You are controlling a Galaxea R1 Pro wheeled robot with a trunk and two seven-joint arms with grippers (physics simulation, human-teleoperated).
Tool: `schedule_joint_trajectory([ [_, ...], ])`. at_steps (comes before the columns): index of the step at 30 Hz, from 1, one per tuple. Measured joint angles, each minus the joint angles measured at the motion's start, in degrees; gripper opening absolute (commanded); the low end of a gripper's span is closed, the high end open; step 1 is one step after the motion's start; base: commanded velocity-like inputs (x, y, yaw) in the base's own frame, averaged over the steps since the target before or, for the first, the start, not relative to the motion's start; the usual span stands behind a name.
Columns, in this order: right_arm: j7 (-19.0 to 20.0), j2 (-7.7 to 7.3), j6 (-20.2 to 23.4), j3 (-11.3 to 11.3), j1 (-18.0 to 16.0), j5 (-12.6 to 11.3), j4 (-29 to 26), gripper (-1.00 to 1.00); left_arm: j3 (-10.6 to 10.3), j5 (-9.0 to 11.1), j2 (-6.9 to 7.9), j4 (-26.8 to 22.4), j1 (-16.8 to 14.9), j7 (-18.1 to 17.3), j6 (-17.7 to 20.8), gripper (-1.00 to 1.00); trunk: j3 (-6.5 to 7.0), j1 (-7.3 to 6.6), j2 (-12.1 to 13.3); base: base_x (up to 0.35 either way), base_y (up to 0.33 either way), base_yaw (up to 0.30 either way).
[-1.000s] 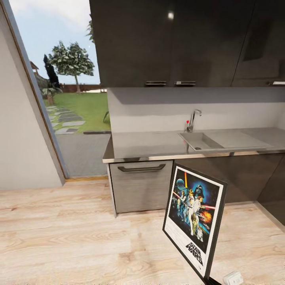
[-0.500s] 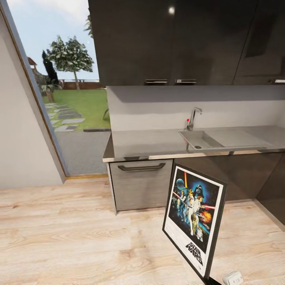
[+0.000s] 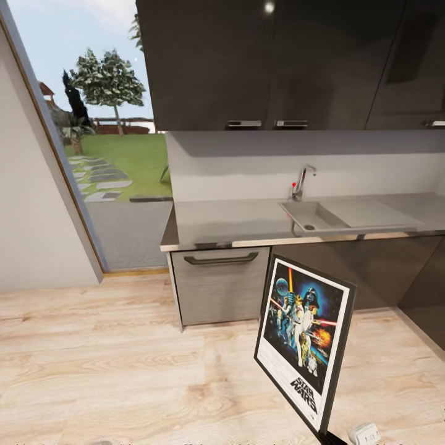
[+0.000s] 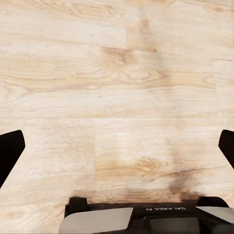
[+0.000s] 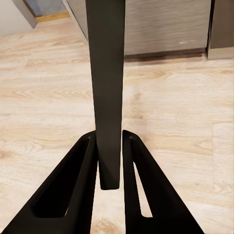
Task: Pick up the poster from the kitchen countertop and hang it on one of the wall nails in the kitchen.
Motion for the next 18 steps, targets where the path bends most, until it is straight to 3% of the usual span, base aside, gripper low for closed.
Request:
schedule_joint_trajectory([
  [18, -0.07, 0.0, 0.0, -0.01, 0.0, 0.04, -0.07, -1.0, 0.03, 0.06, 0.49, 4.97, 0.04, 0.03, -0.24, 1.0, 1.57, -3.96, 7.23, 0.0, 0.0, 0.0],
])
